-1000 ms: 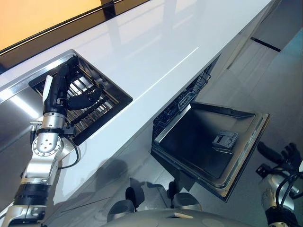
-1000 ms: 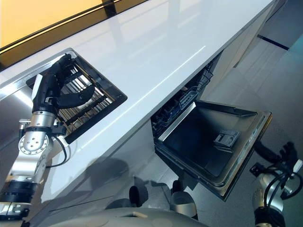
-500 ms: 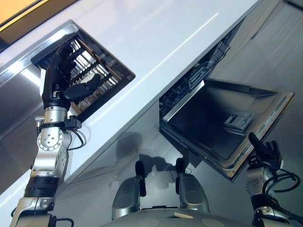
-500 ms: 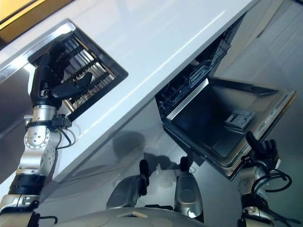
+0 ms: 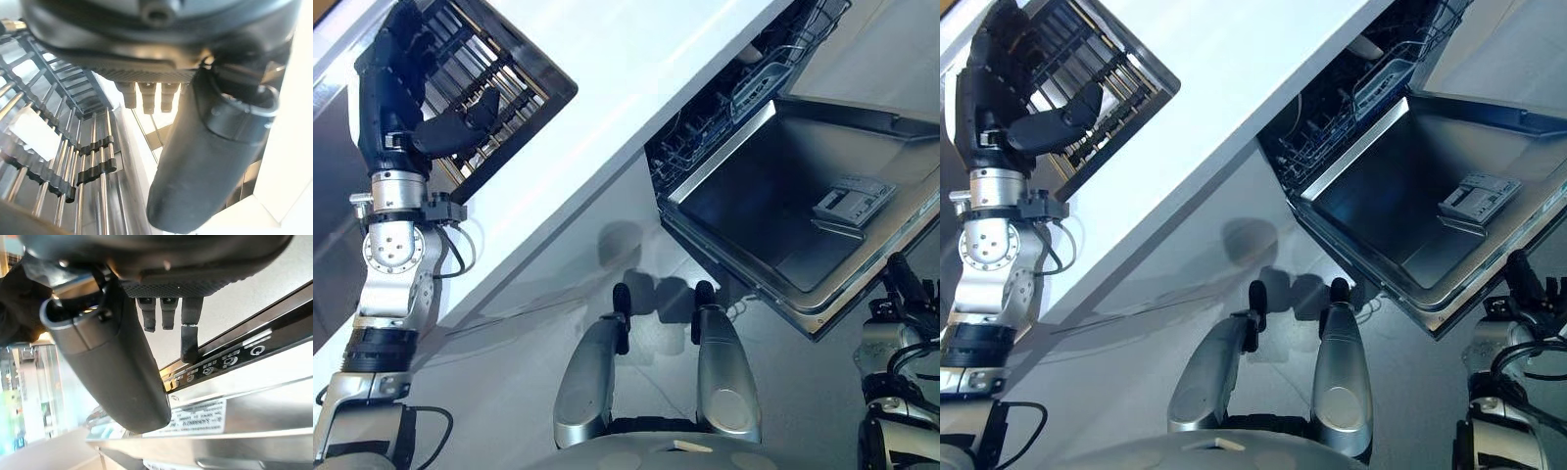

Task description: Pick up plates and place into dishwasher.

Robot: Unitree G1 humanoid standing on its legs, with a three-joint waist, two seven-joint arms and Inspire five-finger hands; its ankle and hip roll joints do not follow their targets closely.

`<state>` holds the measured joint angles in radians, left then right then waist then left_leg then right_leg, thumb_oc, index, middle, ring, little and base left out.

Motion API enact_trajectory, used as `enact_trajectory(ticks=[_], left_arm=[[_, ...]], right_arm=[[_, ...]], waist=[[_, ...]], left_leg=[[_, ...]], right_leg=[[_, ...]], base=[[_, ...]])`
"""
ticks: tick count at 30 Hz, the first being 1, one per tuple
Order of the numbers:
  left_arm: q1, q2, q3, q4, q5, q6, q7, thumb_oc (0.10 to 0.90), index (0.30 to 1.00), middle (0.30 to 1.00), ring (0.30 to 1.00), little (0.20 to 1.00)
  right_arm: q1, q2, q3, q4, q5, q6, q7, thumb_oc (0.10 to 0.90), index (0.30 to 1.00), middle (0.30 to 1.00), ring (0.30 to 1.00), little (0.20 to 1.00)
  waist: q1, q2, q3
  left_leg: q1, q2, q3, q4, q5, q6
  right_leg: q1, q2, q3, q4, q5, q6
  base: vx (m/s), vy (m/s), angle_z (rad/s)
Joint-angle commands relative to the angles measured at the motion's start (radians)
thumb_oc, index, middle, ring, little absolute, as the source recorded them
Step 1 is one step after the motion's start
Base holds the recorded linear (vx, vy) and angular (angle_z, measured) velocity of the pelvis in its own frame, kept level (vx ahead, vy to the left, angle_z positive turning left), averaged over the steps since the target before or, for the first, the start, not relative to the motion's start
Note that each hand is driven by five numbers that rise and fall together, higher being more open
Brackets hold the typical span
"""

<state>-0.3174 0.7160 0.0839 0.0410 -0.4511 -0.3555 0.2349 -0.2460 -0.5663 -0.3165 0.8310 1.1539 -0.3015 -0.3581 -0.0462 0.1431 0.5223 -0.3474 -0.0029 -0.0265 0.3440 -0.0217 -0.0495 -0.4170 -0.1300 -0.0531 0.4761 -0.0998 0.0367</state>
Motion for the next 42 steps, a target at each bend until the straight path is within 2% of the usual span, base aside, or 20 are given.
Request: enact_trajectory(ticks=[1, 5, 6, 8, 9, 12, 13, 16, 19, 22, 24, 28, 30, 32, 35, 36, 37, 38, 40, 42], left_arm=[[-0.055, -0.058, 0.002, -0.034, 0.011, -0.124, 0.063, 0.800, 0.900, 0.900, 0.900, 0.900], [-0.061, -0.048, 0.018, -0.027, 0.010, -0.131, 0.052, 0.800, 0.900, 0.900, 0.900, 0.900], [-0.060, -0.048, 0.020, -0.026, 0.011, -0.133, 0.050, 0.800, 0.900, 0.900, 0.900, 0.900], [-0.057, -0.045, 0.031, -0.025, 0.015, -0.137, 0.039, 0.800, 0.900, 0.900, 0.900, 0.900], [-0.053, -0.042, 0.040, -0.022, 0.019, -0.142, 0.027, 0.800, 0.900, 0.900, 0.900, 0.900], [-0.051, -0.037, 0.052, -0.013, 0.027, -0.150, 0.015, 0.800, 0.900, 0.900, 0.900, 0.900], [-0.048, -0.035, 0.053, -0.009, 0.030, -0.155, 0.015, 0.800, 0.900, 0.900, 0.900, 0.900], [-0.035, -0.028, 0.056, -0.001, 0.035, -0.168, 0.009, 0.800, 0.900, 0.900, 0.900, 0.900], [-0.028, -0.029, 0.052, 0.005, 0.040, -0.181, 0.011, 0.800, 0.900, 0.900, 0.900, 0.900], [-0.014, -0.028, 0.052, 0.010, 0.034, -0.200, 0.004, 0.800, 0.900, 0.900, 0.900, 0.900], [-0.001, -0.037, 0.053, 0.016, 0.041, -0.216, -0.001, 0.800, 0.900, 0.900, 0.900, 0.900], [0.008, -0.042, 0.054, 0.017, 0.050, -0.224, 0.004, 0.800, 0.900, 0.900, 0.900, 0.900], [0.016, -0.041, 0.056, 0.016, 0.051, -0.229, 0.006, 0.800, 0.900, 0.900, 0.900, 0.900], [0.024, -0.042, 0.055, 0.014, 0.052, -0.233, 0.010, 0.800, 0.900, 0.900, 0.900, 0.900], [0.040, -0.040, 0.062, 0.004, 0.047, -0.233, 0.016, 0.800, 0.900, 0.900, 0.900, 0.900], [0.056, -0.046, 0.068, 0.001, 0.051, -0.238, 0.021, 0.800, 0.900, 0.900, 0.900, 0.900], [0.062, -0.050, 0.072, -0.003, 0.054, -0.240, 0.028, 0.800, 0.900, 0.900, 0.900, 0.900], [0.079, -0.061, 0.077, -0.014, 0.065, -0.242, 0.043, 0.800, 0.900, 0.900, 0.900, 0.900], [0.110, -0.080, 0.086, -0.030, 0.078, -0.246, 0.057, 0.800, 0.900, 0.900, 0.900, 0.900], [0.130, -0.092, 0.101, -0.041, 0.080, -0.247, 0.061, 0.800, 0.900, 0.900, 0.900, 0.900]], right_arm=[[-0.061, 0.006, 0.087, -0.011, -0.016, 0.024, 0.114, 0.800, 0.900, 0.900, 0.900, 0.900], [-0.082, 0.017, 0.131, -0.036, 0.023, 0.059, 0.382, 0.800, 0.900, 0.900, 0.900, 0.900], [-0.081, 0.020, 0.136, -0.040, 0.030, 0.061, 0.414, 0.800, 0.900, 0.900, 0.900, 0.900], [-0.068, 0.036, 0.161, -0.063, 0.066, 0.118, 0.571, 0.800, 0.900, 0.900, 0.900, 0.900], [-0.054, 0.050, 0.188, -0.087, 0.089, 0.167, 0.704, 0.800, 0.900, 0.900, 0.900, 0.900], [-0.045, 0.065, 0.230, -0.124, 0.110, 0.233, 0.869, 0.800, 0.900, 0.900, 0.900, 0.900], [-0.036, 0.072, 0.256, -0.160, 0.121, 0.273, 0.963, 0.800, 0.900, 0.900, 0.900, 0.900], [-0.035, 0.072, 0.302, -0.250, 0.123, 0.335, 1.058, 0.800, 0.900, 0.900, 0.900, 0.900], [-0.046, 0.068, 0.339, -0.343, 0.087, 0.357, 1.086, 0.800, 0.900, 0.900, 0.900, 0.900], [-0.063, 0.060, 0.363, -0.434, 0.054, 0.360, 1.071, 0.800, 0.900, 0.900, 0.900, 0.900], [-0.081, 0.065, 0.371, -0.496, 0.026, 0.371, 1.017, 0.800, 0.900, 0.900, 0.900, 0.900], [-0.086, 0.069, 0.371, -0.535, -0.004, 0.396, 0.978, 0.800, 0.900, 0.900, 0.900, 0.900], [-0.083, 0.064, 0.370, -0.551, -0.022, 0.382, 0.946, 0.800, 0.900, 0.900, 0.900, 0.900], [-0.077, 0.068, 0.364, -0.558, -0.023, 0.307, 0.872, 0.800, 0.900, 0.900, 0.900, 0.900], [-0.061, 0.075, 0.329, -0.586, -0.044, 0.139, 0.716, 0.800, 0.900, 0.900, 0.900, 0.900], [-0.045, 0.083, 0.294, -0.606, -0.131, 0.021, 0.609, 0.800, 0.900, 0.900, 0.900, 0.900], [-0.038, 0.087, 0.278, -0.627, -0.176, -0.013, 0.560, 0.800, 0.900, 0.900, 0.900, 0.900], [-0.017, 0.096, 0.248, -0.671, -0.251, -0.085, 0.475, 0.800, 0.900, 0.900, 0.900, 0.900], [0.027, 0.122, 0.200, -0.727, -0.352, -0.172, 0.350, 0.800, 0.900, 0.900, 0.900, 0.900], [0.050, 0.132, 0.157, -0.758, -0.409, -0.226, 0.264, 0.800, 0.900, 0.900, 0.900, 0.900]], waist=[[0.012, -0.004, -0.002], [0.021, -0.010, -0.002], [0.022, -0.012, -0.002], [0.025, -0.023, -0.002], [0.030, -0.036, -0.002], [0.037, -0.055, -0.002], [0.041, -0.065, -0.002], [0.046, -0.081, -0.002], [0.049, -0.093, -0.002], [0.051, -0.103, -0.002], [0.051, -0.110, -0.002], [0.050, -0.115, -0.002], [0.050, -0.118, -0.002], [0.050, -0.120, -0.002], [0.045, -0.120, -0.002], [0.039, -0.118, -0.002], [0.035, -0.118, -0.002], [0.028, -0.118, -0.002], [0.020, -0.114, -0.002], [0.011, -0.113, -0.002]], left_leg=[[-0.006, -0.108, 0.047, 0.032, -0.076, 0.093], [-0.017, -0.107, 0.051, 0.001, -0.063, 0.095], [-0.017, -0.106, 0.052, -0.003, -0.062, 0.095], [-0.014, -0.105, 0.054, -0.018, -0.059, 0.096], [-0.008, -0.103, 0.057, -0.029, -0.062, 0.097], [-0.003, -0.098, 0.062, -0.048, -0.050, 0.097], [0.007, -0.096, 0.066, -0.050, -0.058, 0.097], [0.025, -0.090, 0.072, -0.063, -0.057, 0.096], [0.039, -0.089, 0.079, -0.077, -0.049, 0.095], [0.051, -0.089, 0.086, -0.085, -0.048, 0.094], [0.066, -0.090, 0.090, -0.097, -0.046, 0.093], [0.082, -0.091, 0.093, -0.110, -0.043, 0.095], [0.085, -0.092, 0.096, -0.112, -0.042, 0.096], [0.090, -0.093, 0.098, -0.117, -0.039, 0.098], [0.098, -0.093, 0.104, -0.124, -0.038, 0.100], [0.110, -0.092, 0.107, -0.126, -0.046, 0.103], [0.106, -0.092, 0.111, -0.130, -0.039, 0.105], [0.109, -0.093, 0.115, -0.133, -0.038, 0.108], [0.123, -0.095, 0.116, -0.130, -0.049, 0.111], [0.125, -0.097, 0.122, -0.129, -0.046, 0.116]], right_leg=[[0.002, 0.093, -0.039, 0.021, -0.066, -0.069], [-0.015, 0.095, -0.031, -0.005, -0.047, -0.057], [-0.015, 0.096, -0.031, -0.008, -0.045, -0.055], [-0.012, 0.096, -0.031, -0.026, -0.038, -0.048], [-0.006, 0.094, -0.037, -0.042, -0.033, -0.040], [0.006, 0.094, -0.049, -0.082, -0.006, -0.029], [0.019, 0.090, -0.059, -0.094, -0.006, -0.022], [0.047, 0.090, -0.069, -0.133, 0.010, -0.012], [0.067, 0.090, -0.070, -0.173, 0.034, -0.005], [0.085, 0.089, -0.068, -0.209, 0.053, 0.002], [0.103, 0.091, -0.063, -0.237, 0.067, 0.007], [0.120, 0.094, -0.054, -0.263, 0.081, 0.011], [0.123, 0.094, -0.052, -0.273, 0.089, 0.014], [0.130, 0.095, -0.051, -0.283, 0.095, 0.016], [0.135, 0.096, -0.047, -0.287, 0.100, 0.018], [0.144, 0.098, -0.046, -0.286, 0.094, 0.020], [0.141, 0.098, -0.044, -0.290, 0.101, 0.020], [0.142, 0.099, -0.040, -0.292, 0.103, 0.019], [0.152, 0.101, -0.035, -0.285, 0.093, 0.021], [0.154, 0.100, -0.032, -0.287, 0.097, 0.019]], base=[[-0.05, 0.076, -0.02], [-0.03, 0.056, -0.06], [-0.02, 0.026, -0.06], [-0.01, 0.010, -0.05], [0.00, -0.003, -0.06], [-0.02, -0.008, -0.08], [0.02, 0.005, -0.13], [0.01, 0.011, -0.18], [0.01, 0.026, -0.20], [0.03, 0.035, -0.23], [0.04, 0.057, -0.23], [0.02, 0.043, -0.12], [0.01, 0.040, -0.16], [0.01, 0.032, -0.14], [0.02, 0.040, -0.08], [0.01, 0.058, -0.06], [0.01, 0.090, -0.03], [-0.01, 0.091, -0.02], [0.03, 0.088, -0.05], [0.01, 0.069, -0.03]])
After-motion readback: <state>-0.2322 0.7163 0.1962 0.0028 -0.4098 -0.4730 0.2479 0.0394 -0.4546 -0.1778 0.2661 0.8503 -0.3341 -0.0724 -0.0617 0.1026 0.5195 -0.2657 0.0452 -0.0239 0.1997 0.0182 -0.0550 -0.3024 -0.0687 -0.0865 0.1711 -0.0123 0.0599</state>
